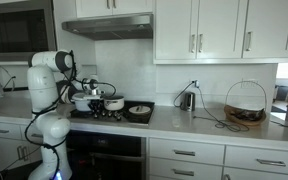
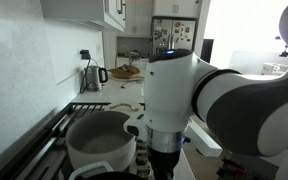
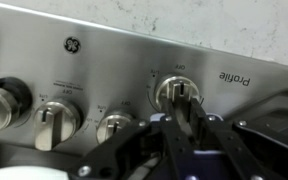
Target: Turn on the first knob from the left on the stove
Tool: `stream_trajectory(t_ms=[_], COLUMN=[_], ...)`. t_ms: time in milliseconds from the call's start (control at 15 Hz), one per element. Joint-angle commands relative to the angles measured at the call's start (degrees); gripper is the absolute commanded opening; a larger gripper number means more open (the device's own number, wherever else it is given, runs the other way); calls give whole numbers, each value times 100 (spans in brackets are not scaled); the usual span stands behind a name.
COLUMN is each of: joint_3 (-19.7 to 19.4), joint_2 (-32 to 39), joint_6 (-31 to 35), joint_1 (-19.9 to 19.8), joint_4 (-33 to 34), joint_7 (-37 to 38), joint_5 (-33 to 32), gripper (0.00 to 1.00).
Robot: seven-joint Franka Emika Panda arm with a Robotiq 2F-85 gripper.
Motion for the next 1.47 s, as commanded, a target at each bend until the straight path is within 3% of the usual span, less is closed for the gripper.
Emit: stream_trajectory(t_ms=[0,400,1400], joint_3=[-57,-222,-205], joint_2=[352,227,271], joint_6=[14,-347,-933], joint_1=[66,49,6], joint_4=[0,-36,122], joint_7=[-1128,-2937,-4956], joint_5=[577,947,852], gripper=[5,5,5])
